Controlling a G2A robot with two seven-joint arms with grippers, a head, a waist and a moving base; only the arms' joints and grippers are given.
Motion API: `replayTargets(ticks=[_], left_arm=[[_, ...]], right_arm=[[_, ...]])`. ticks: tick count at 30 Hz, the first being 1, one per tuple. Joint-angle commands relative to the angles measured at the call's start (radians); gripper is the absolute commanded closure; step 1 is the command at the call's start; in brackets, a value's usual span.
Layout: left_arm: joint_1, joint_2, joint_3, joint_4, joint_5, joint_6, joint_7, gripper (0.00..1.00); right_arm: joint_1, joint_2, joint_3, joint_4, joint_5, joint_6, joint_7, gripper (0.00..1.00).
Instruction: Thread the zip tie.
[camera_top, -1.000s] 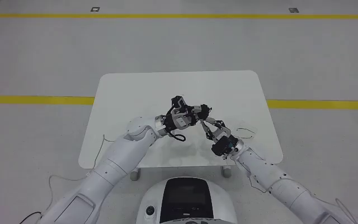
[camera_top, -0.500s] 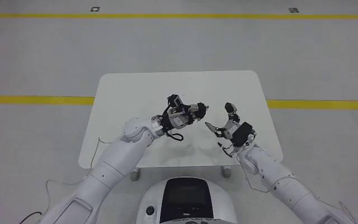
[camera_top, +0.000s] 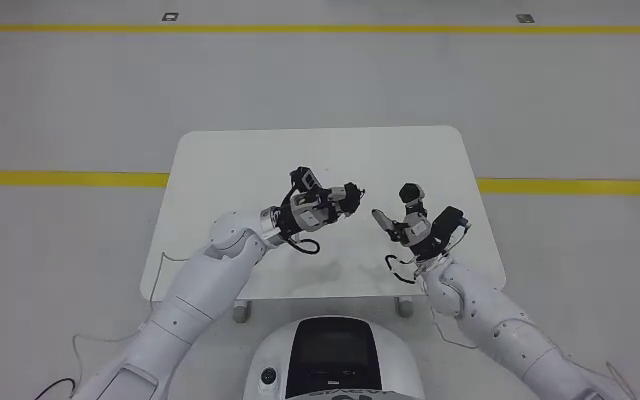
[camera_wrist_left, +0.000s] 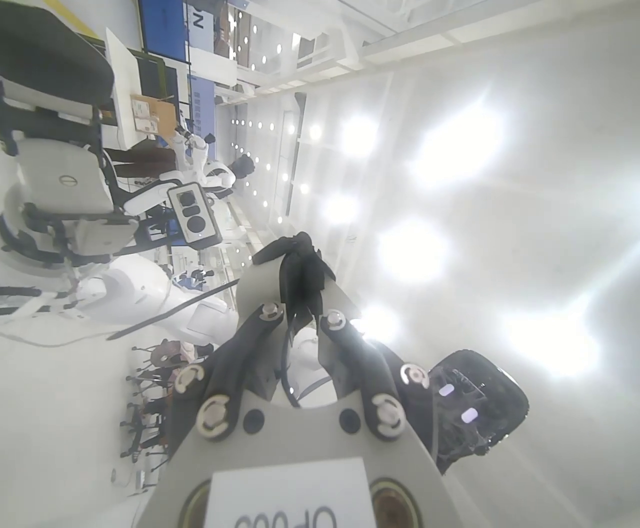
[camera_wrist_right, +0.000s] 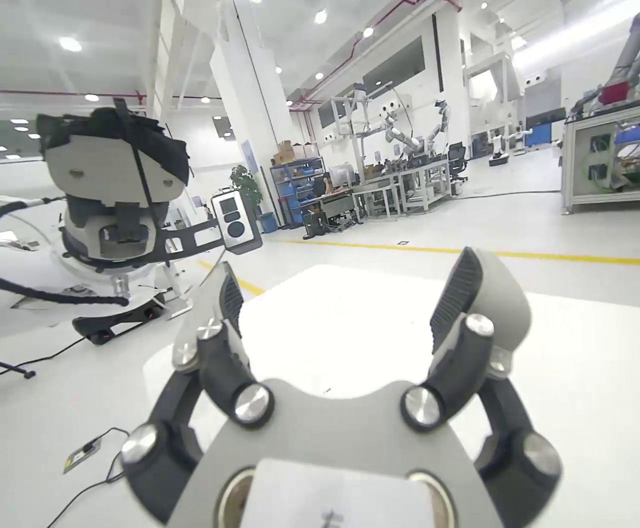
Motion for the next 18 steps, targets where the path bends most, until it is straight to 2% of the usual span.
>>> replayTargets(ticks=[1,5,8,18], left_arm=[[0.001,0.000,0.001,-0.002,0.001,0.000,0.004,1.00],[0.014,0.004,-0.005,-0.048,0.019,0.003,0.001,1.00],[0.028,0.009,-0.016,-0.070,0.002,0.027,-0.021,1.00],[0.060,0.017,-0.035,-0.129,-0.076,0.118,-0.054,1.00]], right_arm=[[-0.010,-0.003,-0.001,-0.017,0.029,0.000,0.025,0.00],[-0.021,-0.003,0.007,-0.042,0.112,0.000,0.055,0.00],[-0.023,0.002,0.008,-0.057,0.191,0.000,0.074,0.00],[-0.011,0.012,0.002,-0.027,0.199,0.000,0.065,0.00]])
